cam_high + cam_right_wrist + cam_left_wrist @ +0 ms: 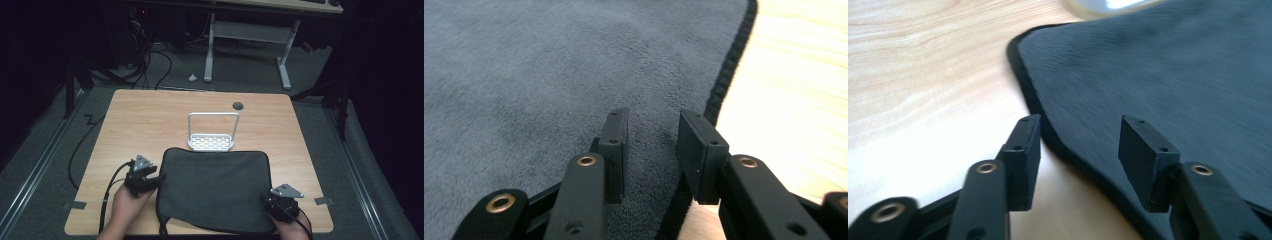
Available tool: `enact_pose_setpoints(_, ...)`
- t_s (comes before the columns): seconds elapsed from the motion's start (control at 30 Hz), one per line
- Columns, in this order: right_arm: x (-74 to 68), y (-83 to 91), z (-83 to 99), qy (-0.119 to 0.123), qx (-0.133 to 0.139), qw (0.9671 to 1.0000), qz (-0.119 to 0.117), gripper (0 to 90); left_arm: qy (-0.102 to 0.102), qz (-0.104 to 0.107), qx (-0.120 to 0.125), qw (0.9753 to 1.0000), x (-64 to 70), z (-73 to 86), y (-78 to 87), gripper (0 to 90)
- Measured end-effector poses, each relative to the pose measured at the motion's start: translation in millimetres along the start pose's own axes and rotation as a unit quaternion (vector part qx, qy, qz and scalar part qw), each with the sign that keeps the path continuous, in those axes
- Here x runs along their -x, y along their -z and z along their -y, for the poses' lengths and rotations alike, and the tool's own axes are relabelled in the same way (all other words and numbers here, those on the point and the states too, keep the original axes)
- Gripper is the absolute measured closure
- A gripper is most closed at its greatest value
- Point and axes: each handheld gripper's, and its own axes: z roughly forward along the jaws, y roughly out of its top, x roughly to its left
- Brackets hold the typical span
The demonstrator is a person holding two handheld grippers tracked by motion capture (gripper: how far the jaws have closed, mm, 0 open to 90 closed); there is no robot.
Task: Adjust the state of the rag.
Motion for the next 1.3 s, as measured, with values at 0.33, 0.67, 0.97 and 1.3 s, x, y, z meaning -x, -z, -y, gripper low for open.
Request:
enact_pose_setpoints(0.33, 3.8, -1.2, -0.7, -0.003, 0.000, 0.9999, 0.013, 67.0, 0.072, 0.062, 0.027, 0.9951, 58.7, 67.1, 64.5, 41.9)
enact_pose_setpoints(0.67, 6.5, 0.4, 1.2, 0.003, 0.000, 0.9995, 0.030, 66.9, 0.062, 0.081, -0.021, 0.9945, 62.3, 79.2, 61.6, 84.6)
enact_pose_setpoints(0.97, 5.0, 10.0, -4.8, 0.002, 0.029, 0.9986, 0.044, 66.0, 0.084, 0.068, 0.011, 0.9941, 43.9, 80.1, 77.6, 60.0)
enact_pose_setpoints(1.3, -85.0, 14.1, -25.1, 0.072, 0.079, 0.9918, -0.069, 65.8, 0.012, 0.023, 0.039, 0.9989, 17.1, 19.4, 13.7, 52.9)
